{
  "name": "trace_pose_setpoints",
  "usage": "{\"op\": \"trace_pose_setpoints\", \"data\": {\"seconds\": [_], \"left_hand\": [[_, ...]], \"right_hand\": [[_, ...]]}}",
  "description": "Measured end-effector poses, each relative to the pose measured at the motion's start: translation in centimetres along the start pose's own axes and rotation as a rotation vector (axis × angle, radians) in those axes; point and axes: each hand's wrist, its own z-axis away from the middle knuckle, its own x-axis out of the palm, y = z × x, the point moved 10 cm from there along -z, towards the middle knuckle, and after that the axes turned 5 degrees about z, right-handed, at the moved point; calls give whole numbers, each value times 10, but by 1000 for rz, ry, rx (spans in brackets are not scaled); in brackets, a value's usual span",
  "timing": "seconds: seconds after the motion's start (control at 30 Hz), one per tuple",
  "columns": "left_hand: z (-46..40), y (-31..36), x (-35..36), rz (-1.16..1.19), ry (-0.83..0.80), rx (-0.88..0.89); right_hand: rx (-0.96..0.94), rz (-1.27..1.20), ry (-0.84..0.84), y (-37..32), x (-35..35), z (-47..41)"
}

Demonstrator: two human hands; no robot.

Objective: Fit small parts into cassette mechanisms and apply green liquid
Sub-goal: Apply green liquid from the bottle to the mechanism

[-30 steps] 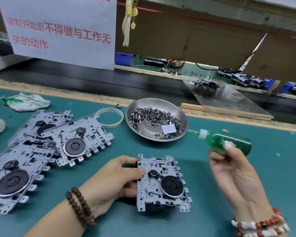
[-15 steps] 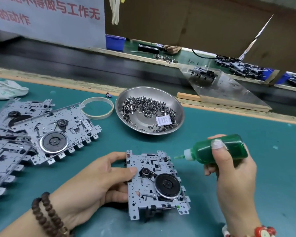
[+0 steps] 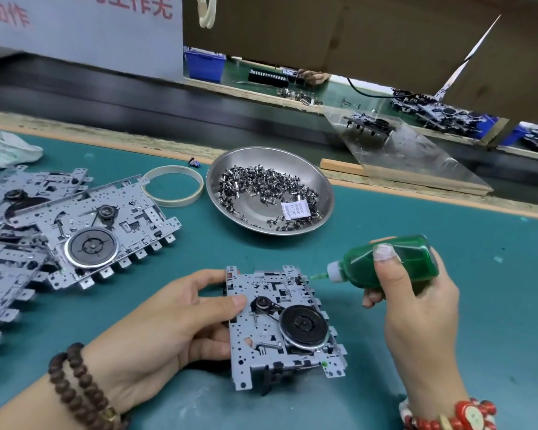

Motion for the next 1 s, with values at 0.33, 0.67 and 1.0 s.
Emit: {"op": "trace_pose_setpoints", "data": {"seconds": [0.33, 0.67, 1.0], "left_hand": [[-1, 0, 1, 9, 0, 4], [-2, -1, 1, 18, -5, 0], [-2, -1, 2, 14, -18, -3]], "right_hand": [[-12, 16, -5, 0, 1, 1], [-16, 23, -7, 0, 0, 1], [-22, 37, -2, -2, 0, 2]]}}
